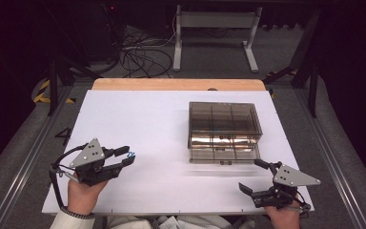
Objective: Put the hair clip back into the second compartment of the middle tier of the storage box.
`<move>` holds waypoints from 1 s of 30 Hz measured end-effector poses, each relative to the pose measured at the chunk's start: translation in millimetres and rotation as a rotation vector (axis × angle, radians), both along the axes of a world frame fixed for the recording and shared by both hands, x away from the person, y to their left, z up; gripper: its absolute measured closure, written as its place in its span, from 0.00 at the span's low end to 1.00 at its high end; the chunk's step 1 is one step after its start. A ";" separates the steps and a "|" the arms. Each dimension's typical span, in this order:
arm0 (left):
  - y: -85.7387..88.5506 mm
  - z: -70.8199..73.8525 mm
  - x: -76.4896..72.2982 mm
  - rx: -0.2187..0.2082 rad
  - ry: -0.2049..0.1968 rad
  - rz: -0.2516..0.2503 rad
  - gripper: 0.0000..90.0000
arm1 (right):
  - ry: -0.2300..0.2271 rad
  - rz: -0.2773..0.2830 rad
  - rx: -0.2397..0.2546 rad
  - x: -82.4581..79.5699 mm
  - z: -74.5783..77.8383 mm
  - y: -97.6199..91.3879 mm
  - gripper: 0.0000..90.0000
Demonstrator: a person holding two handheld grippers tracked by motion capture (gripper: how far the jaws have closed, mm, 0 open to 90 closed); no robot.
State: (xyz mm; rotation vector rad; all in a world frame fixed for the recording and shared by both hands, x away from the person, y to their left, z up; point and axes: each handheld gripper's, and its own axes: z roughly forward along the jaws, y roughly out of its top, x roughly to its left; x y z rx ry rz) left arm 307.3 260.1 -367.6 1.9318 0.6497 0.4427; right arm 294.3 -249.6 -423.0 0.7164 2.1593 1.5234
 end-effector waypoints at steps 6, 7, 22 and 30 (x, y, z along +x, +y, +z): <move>-13.7 6.3 6.8 -0.012 -0.001 -0.036 0.67 | 0.001 -0.001 0.000 -0.1 -0.2 -0.2 0.05; -16.2 6.9 7.7 -0.012 0.001 -0.041 0.67 | 0.001 0.000 0.000 0.1 -0.2 -0.2 0.05; -51.9 15.1 18.4 -0.029 -0.001 -0.136 0.67 | 0.002 -0.001 0.002 0.3 -0.5 -2.7 0.05; -73.4 18.7 23.9 -0.037 -0.001 -0.184 0.67 | 0.005 0.002 0.003 0.6 -0.9 -3.3 0.05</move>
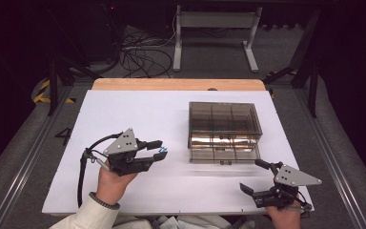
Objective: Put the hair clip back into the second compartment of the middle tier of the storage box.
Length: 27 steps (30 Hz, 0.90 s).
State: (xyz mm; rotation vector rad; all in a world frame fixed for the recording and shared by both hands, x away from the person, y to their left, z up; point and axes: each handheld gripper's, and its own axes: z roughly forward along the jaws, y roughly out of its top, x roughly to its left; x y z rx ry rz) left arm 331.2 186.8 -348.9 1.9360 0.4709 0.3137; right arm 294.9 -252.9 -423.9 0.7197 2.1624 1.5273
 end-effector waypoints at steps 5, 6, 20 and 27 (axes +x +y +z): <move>-15.5 0.3 4.9 0.004 0.002 -0.028 0.67 | 0.000 0.000 0.002 0.2 -0.1 -0.6 0.05; -18.4 -0.1 6.0 0.004 0.003 -0.031 0.67 | 0.001 0.001 0.003 0.1 -0.1 -0.6 0.05; -54.2 -4.0 20.4 -0.035 0.034 -0.069 0.67 | 0.005 0.004 0.005 -0.1 -0.3 -1.4 0.05; -67.8 -6.2 26.9 -0.040 0.053 -0.088 0.67 | 0.004 0.006 0.004 0.1 -0.2 -1.5 0.05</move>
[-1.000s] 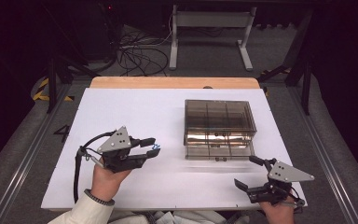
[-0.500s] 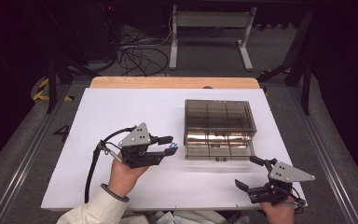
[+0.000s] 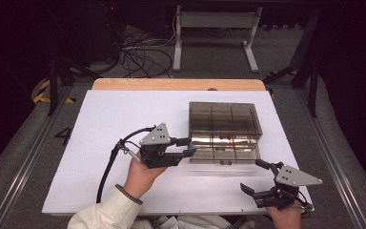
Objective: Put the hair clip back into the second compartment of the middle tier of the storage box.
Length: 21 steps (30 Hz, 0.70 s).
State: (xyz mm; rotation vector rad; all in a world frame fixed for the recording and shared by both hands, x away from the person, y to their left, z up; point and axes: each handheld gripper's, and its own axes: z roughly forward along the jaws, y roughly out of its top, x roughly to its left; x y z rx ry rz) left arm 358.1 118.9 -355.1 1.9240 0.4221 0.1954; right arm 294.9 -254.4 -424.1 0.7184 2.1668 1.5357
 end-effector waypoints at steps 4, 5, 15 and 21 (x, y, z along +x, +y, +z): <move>-10.5 -1.7 4.6 -0.009 0.002 -0.011 0.67 | 0.000 0.000 0.002 0.1 -0.1 -0.2 0.05; -13.5 -2.2 5.2 -0.007 0.006 -0.013 0.67 | -0.001 0.001 0.003 0.2 0.0 -0.5 0.05; -37.9 -8.2 12.6 0.020 0.010 -0.025 0.67 | -0.002 0.001 0.008 -0.2 0.2 -1.8 0.05; -50.8 -13.4 17.3 0.039 0.016 -0.031 0.67 | -0.001 0.005 0.010 -0.1 0.0 -2.0 0.05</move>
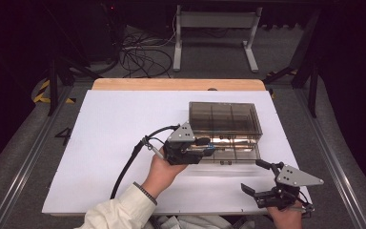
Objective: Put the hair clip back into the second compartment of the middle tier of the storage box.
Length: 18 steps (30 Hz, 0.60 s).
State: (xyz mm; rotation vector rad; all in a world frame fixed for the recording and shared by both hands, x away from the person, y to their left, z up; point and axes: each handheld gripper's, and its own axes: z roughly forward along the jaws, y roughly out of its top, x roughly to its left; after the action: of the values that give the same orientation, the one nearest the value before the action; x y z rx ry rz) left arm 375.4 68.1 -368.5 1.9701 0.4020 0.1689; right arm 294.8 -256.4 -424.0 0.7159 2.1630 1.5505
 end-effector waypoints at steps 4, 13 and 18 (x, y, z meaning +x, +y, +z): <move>-7.8 -5.0 2.9 0.010 0.004 0.000 0.67 | 0.002 0.001 0.000 -0.1 -0.1 -0.3 0.05; -22.3 -13.7 10.3 0.033 0.015 0.013 0.67 | 0.003 0.005 0.003 -0.5 0.2 -1.5 0.05; -30.3 -18.6 14.6 0.036 0.032 0.015 0.67 | 0.003 0.007 0.004 -0.6 0.2 -1.5 0.05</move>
State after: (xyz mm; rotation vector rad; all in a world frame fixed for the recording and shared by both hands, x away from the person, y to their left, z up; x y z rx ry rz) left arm 390.0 37.8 -387.1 2.0073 0.4374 0.1554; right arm 294.2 -257.9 -423.9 0.7129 2.1672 1.5584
